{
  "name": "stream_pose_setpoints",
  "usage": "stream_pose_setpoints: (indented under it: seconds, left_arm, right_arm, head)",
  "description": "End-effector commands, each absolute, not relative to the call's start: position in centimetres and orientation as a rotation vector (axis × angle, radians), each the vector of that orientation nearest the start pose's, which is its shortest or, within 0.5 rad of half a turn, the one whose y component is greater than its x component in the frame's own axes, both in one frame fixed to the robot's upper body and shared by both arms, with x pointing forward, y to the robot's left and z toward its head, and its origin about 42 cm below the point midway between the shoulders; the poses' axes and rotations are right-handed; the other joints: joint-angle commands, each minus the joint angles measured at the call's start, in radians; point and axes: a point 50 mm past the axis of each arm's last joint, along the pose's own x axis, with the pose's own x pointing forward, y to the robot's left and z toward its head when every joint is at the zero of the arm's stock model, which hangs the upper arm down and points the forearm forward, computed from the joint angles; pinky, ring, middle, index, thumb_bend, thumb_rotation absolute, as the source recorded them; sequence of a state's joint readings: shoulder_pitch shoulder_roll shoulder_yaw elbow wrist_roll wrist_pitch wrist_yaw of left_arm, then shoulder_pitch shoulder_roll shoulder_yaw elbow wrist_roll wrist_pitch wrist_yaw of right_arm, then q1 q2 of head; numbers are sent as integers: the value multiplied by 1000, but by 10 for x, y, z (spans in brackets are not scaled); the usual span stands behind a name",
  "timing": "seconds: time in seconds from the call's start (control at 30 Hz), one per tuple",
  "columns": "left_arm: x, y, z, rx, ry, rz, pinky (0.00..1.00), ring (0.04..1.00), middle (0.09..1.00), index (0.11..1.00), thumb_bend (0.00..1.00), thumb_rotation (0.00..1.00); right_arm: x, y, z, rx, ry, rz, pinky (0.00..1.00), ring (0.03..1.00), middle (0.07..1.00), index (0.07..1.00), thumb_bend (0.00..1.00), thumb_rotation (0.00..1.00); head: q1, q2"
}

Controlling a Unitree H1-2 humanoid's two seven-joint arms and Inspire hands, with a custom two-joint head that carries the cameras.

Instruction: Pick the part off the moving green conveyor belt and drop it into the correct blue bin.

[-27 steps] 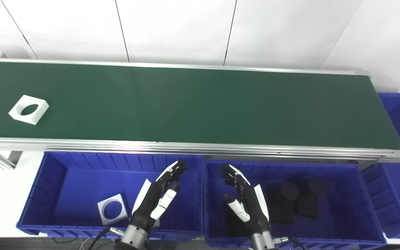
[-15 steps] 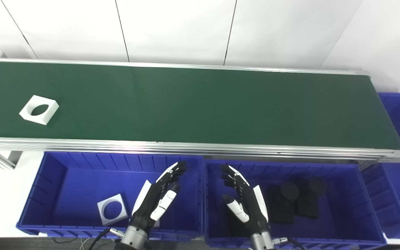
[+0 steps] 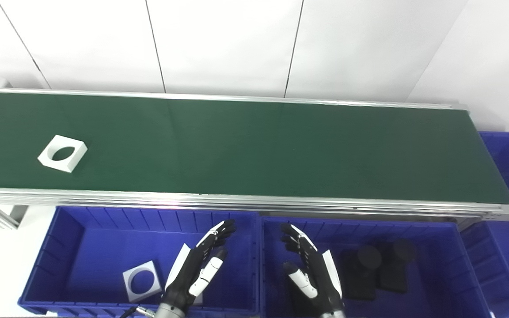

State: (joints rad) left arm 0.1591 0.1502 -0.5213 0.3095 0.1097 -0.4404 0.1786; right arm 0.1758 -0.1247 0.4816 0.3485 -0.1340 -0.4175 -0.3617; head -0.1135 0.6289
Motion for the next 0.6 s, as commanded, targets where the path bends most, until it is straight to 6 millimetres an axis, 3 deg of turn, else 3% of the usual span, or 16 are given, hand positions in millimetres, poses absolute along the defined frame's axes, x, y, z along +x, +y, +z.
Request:
stream_pose_setpoints:
  seconds: [0.0,0.57]
  left_arm:
    - [180,146,4,160,-36,-359,872,886,871,884,532,1000]
    - [180,146,4,168,-38,-359,869,883,870,883,541,1000]
  right_arm:
    - [174,-157,-7,-170,2,146,797,824,863,850,859,918]
    - [174,-157,-7,-168,4,143,795,819,861,848,868,921]
  head:
    - [1,-1]
    - [0,1]
